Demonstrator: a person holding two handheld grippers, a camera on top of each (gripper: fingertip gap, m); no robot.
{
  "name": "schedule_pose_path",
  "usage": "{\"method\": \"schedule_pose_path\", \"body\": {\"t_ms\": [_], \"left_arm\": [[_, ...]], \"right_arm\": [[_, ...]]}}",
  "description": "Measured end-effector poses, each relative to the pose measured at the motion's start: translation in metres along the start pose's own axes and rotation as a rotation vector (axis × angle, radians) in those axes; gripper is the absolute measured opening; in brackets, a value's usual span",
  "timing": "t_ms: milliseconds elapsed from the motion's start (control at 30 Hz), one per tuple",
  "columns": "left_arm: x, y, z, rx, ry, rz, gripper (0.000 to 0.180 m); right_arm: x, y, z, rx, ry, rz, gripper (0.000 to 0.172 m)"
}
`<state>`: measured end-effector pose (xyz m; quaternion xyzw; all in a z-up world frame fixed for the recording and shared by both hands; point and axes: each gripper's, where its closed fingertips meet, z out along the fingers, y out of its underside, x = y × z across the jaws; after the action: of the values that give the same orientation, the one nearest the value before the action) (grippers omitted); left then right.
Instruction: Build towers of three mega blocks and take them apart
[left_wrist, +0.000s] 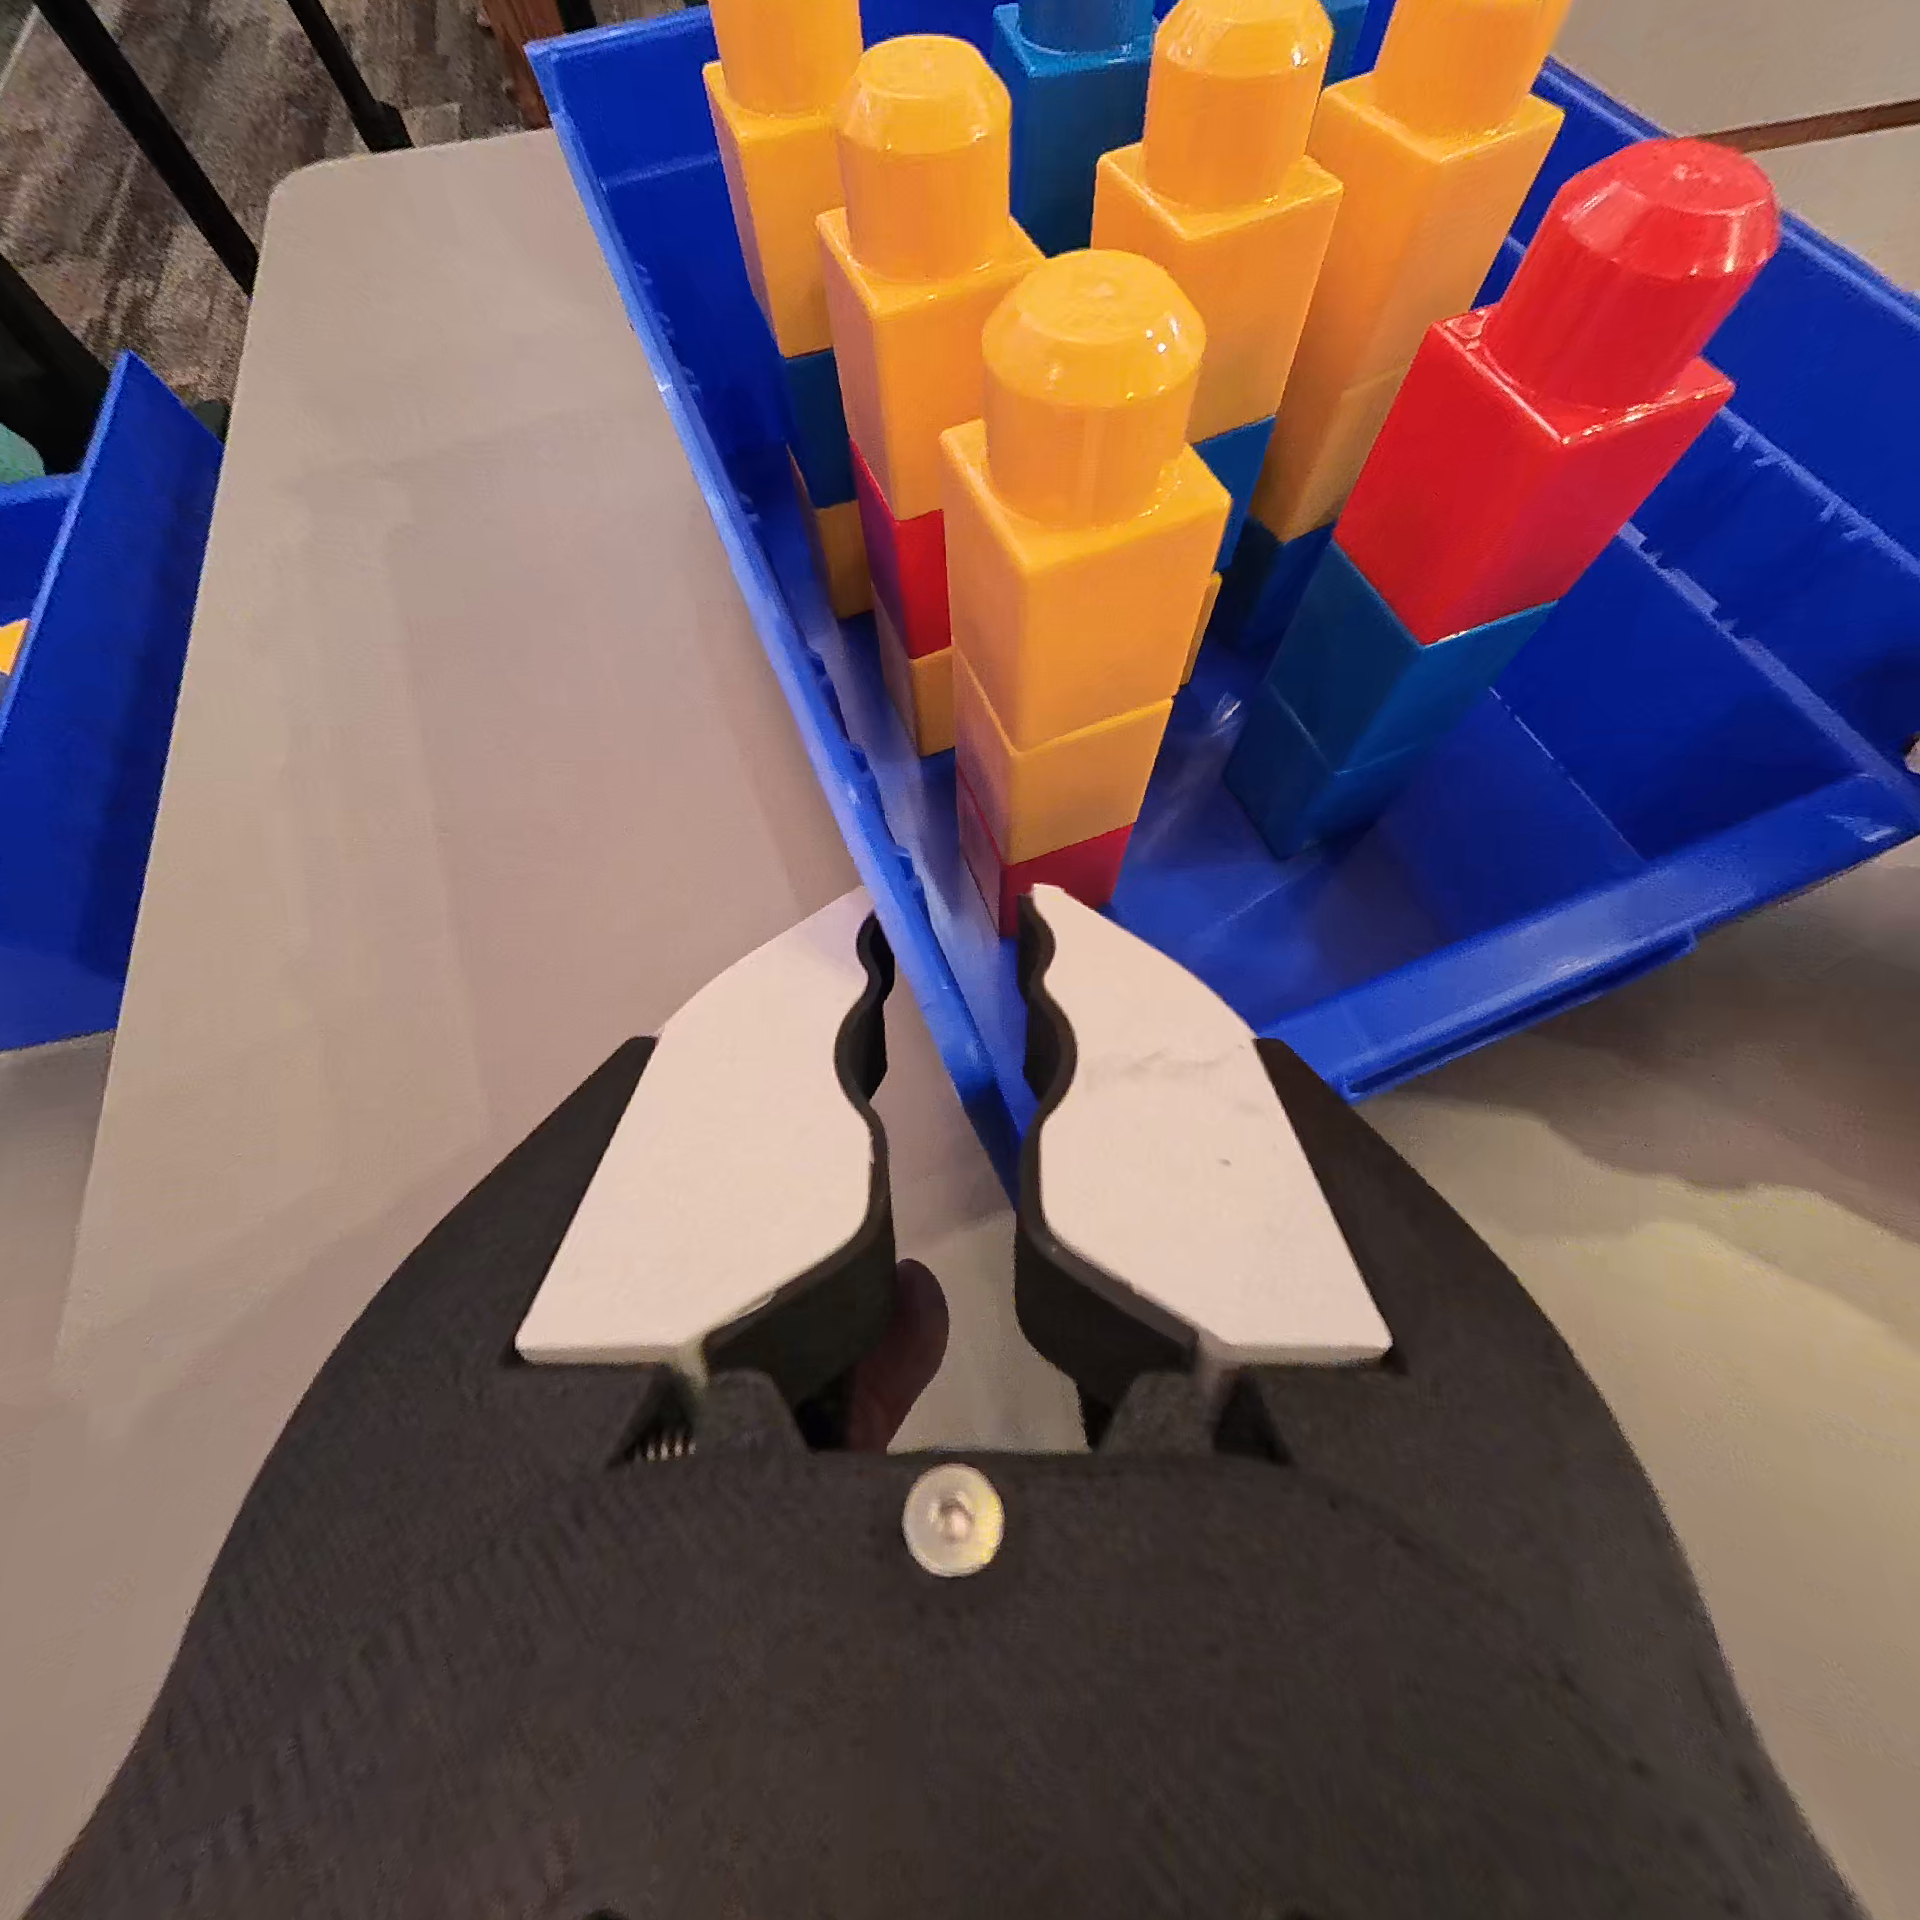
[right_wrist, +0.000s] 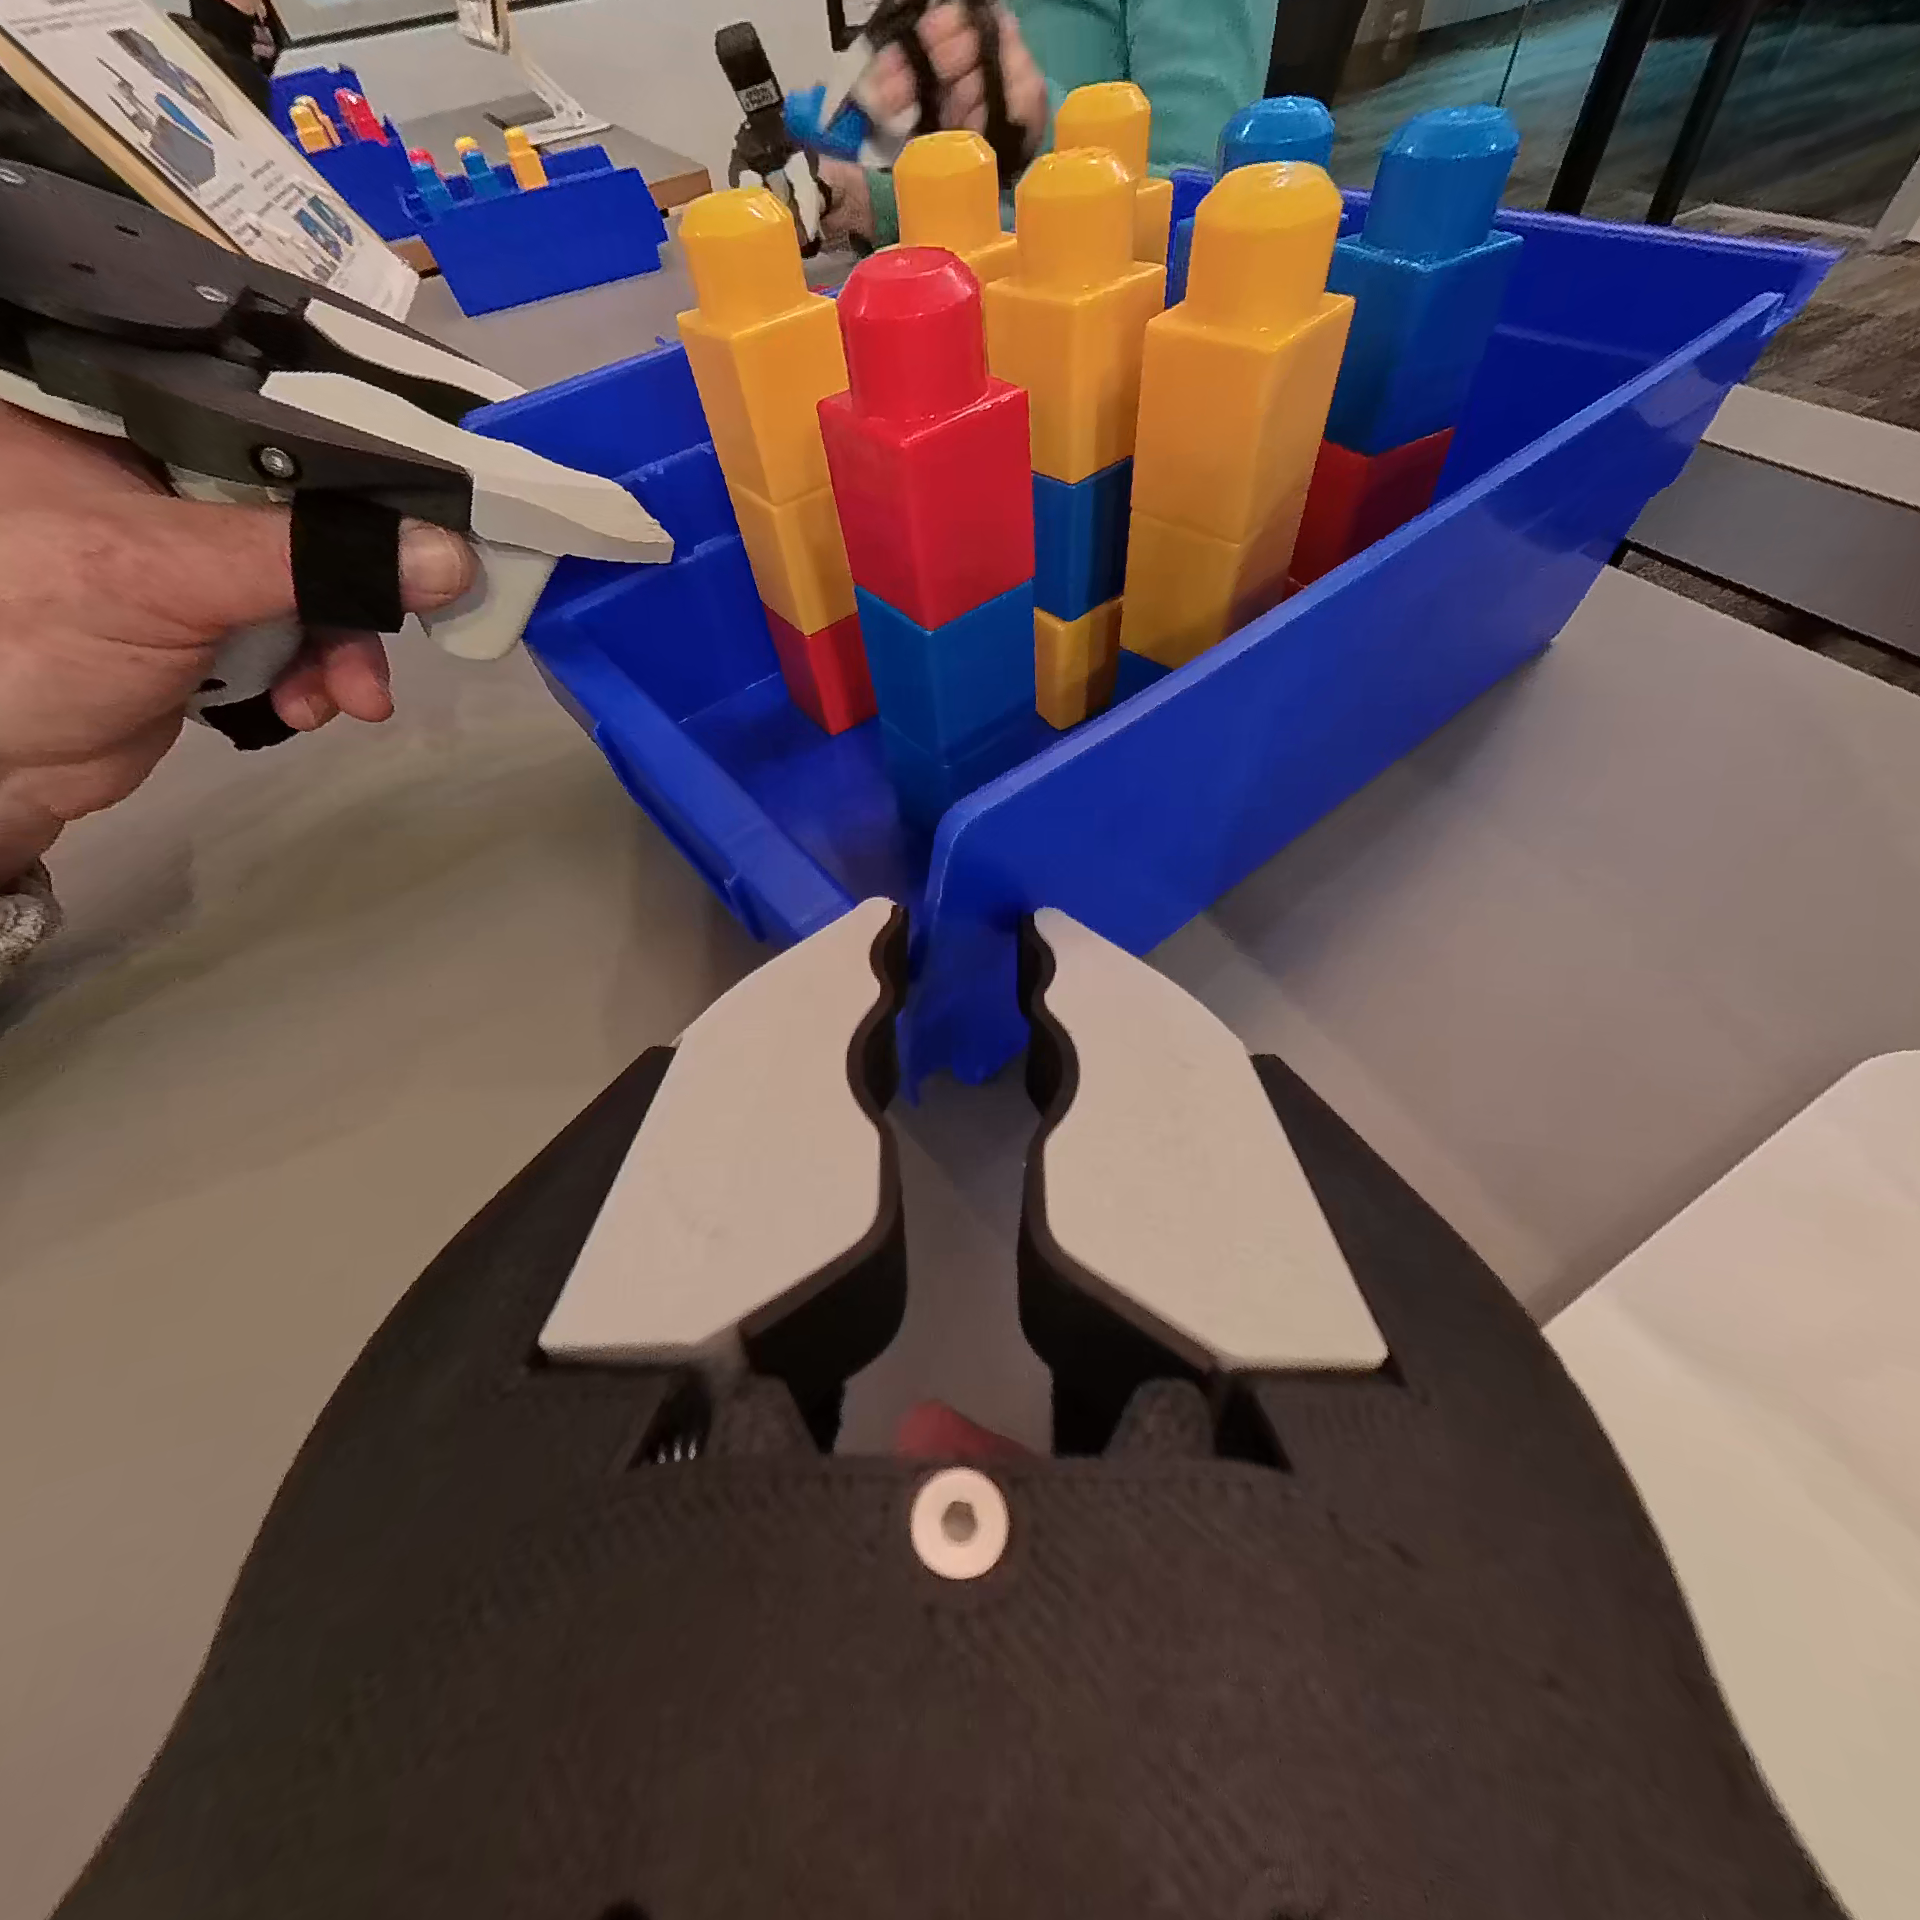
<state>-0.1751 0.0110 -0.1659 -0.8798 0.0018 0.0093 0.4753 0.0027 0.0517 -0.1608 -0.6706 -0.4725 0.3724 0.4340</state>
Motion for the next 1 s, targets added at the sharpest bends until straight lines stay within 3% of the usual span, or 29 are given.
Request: {"method": "schedule_pose_path", "body": {"t_ms": [733, 1000], "left_arm": [[-0.015, -0.008, 0.020, 0.042, 0.039, -0.061, 0.028], [-0.017, -0.010, 0.019, 0.084, 0.036, -0.070, 0.043]], "right_arm": [[0.003, -0.006, 0.017, 0.006, -0.024, -0.031, 0.021], [0.003, -0.010, 0.013, 0.038, -0.034, -0.036, 0.023]]}}
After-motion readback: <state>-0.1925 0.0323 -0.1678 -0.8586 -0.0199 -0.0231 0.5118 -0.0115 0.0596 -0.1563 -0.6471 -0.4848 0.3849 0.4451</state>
